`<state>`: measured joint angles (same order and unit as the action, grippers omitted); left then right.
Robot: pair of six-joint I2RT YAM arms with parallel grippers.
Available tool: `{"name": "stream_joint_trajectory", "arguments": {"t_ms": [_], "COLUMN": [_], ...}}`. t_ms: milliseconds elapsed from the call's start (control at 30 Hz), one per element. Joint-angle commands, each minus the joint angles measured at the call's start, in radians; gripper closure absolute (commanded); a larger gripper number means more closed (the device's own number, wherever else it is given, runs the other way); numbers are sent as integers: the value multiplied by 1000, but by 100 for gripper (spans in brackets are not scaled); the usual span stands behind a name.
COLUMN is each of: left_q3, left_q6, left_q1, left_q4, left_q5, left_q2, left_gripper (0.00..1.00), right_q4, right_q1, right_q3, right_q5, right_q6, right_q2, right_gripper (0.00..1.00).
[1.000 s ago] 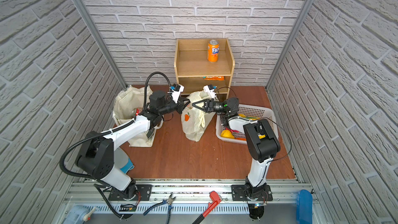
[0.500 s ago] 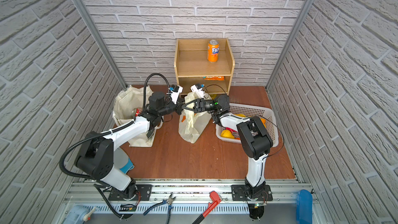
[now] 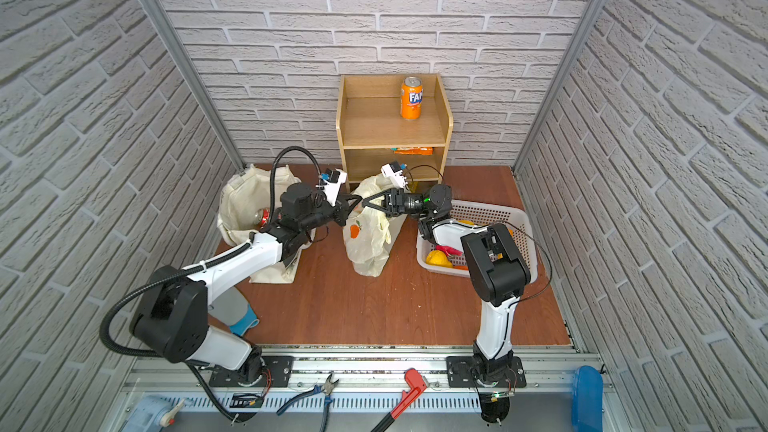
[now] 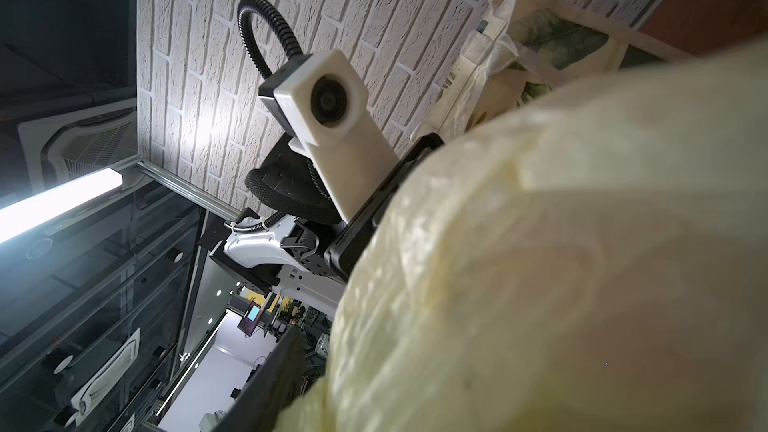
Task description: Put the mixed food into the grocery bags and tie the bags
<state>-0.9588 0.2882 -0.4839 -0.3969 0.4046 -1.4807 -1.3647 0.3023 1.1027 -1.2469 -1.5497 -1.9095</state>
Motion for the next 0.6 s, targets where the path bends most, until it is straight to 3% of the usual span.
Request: {"name": "stream_joint_trajectory", "arguments": {"t_ms": [0,233,367,500,567], "left_q3": [15,10,8,5,6], "left_q6": [-24,-67,-88,-101,-106], "left_q1": [7,5,6,6,6], "left_q4": [-67,-15,9,26,29], "left_q5": [-17,-20,-27,-34,-34], "left_q2": [38,49,54,56,56], "left_gripper": [100,100,100,100,100], "right_q4": [-43,-44,-43,-44,-43], "right_q1": [-15,-53,-66,-85,-101], "right_q3": [-12,-27,-38,-58,-76], "right_q5": [9,18,15,12,22], "right_q6": [7,5,5,4,11], "right_q2": [22,37,47,60,70], "right_gripper": [47,41,34,21,21]}}
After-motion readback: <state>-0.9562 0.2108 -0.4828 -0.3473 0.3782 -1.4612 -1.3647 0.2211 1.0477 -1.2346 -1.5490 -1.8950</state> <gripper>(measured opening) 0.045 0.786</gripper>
